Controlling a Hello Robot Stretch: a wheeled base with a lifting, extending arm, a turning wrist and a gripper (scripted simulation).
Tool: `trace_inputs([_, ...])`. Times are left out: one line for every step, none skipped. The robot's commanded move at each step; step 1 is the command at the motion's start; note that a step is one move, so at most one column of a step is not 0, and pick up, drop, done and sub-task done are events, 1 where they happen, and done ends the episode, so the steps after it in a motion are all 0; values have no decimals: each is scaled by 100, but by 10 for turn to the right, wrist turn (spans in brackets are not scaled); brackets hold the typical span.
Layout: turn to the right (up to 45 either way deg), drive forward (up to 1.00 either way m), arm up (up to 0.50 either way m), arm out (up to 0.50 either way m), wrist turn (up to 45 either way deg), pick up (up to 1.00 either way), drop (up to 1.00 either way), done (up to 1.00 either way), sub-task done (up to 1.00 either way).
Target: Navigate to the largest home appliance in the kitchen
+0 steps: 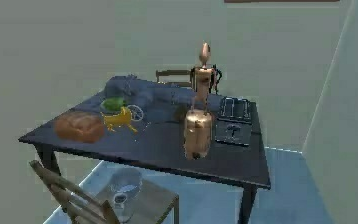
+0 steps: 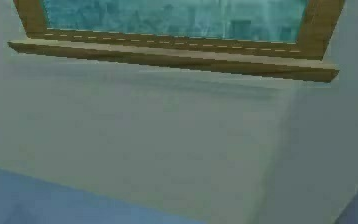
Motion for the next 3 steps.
trace_inputs([-450,0,0,0,0,0,0,0,0])
trace_inputs([-450,0,0,0,0,0,0,0,0])
trace_inputs([-270,0,0,0,0,0,0,0,0])
